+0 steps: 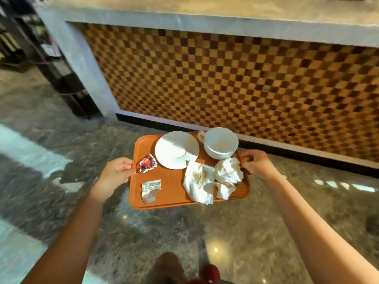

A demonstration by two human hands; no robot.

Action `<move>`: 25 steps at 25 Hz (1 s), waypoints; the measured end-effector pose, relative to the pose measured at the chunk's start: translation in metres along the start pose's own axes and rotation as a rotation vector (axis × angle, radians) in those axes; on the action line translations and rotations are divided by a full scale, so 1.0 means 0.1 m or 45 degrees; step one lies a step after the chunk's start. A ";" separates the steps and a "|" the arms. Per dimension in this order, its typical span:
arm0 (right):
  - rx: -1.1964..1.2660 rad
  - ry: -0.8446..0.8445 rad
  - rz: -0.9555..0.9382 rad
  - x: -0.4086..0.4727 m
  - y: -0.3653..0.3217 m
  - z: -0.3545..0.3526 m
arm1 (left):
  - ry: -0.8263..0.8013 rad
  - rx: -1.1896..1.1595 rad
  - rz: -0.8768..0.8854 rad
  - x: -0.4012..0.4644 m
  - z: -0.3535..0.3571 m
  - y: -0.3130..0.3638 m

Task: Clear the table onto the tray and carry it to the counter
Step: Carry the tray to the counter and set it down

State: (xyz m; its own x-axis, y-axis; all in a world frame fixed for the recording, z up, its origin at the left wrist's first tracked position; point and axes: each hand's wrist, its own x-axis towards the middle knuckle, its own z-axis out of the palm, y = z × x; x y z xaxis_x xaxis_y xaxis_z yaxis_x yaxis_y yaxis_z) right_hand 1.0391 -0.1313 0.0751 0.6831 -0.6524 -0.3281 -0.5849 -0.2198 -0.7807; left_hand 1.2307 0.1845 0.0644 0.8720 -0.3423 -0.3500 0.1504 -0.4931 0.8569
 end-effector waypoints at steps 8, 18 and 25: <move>0.010 -0.070 -0.027 1.18 -1.04 0.84 | 0.081 -0.052 -0.039 1.23 -0.91 0.11; 0.074 0.012 0.025 2.22 -2.30 1.44 | 0.053 -0.024 0.052 2.88 -1.87 0.81; 0.097 0.042 0.044 3.43 -3.12 1.66 | 0.033 0.051 0.147 4.20 -2.20 1.34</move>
State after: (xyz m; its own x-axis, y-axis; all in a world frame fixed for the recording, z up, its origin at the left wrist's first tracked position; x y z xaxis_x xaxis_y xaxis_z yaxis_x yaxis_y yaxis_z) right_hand 1.5284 -0.1661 0.1176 0.6473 -0.6827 -0.3390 -0.5723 -0.1416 -0.8077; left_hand 1.7198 0.1508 0.1161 0.8943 -0.3781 -0.2395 0.0298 -0.4835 0.8749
